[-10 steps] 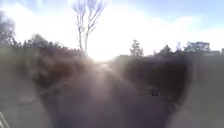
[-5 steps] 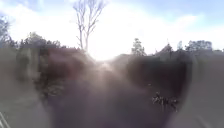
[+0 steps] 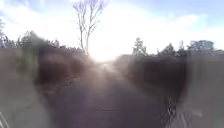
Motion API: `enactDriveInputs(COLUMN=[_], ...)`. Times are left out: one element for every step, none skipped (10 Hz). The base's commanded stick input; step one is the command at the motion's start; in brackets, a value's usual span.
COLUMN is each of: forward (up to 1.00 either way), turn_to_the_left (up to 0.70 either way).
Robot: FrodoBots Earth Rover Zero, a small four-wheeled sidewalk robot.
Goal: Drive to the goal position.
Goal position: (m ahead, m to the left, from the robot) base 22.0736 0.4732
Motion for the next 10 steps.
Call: enactDriveInputs(forward=[0.85,0.85,0.85,0.85,0.85,0.85,0.85,0.85,0.85,0.85], turn_to_the_left=[0.00,0.00,0.00,0.00,0.00,0.00,0.00,0.00,0.00,0.00])
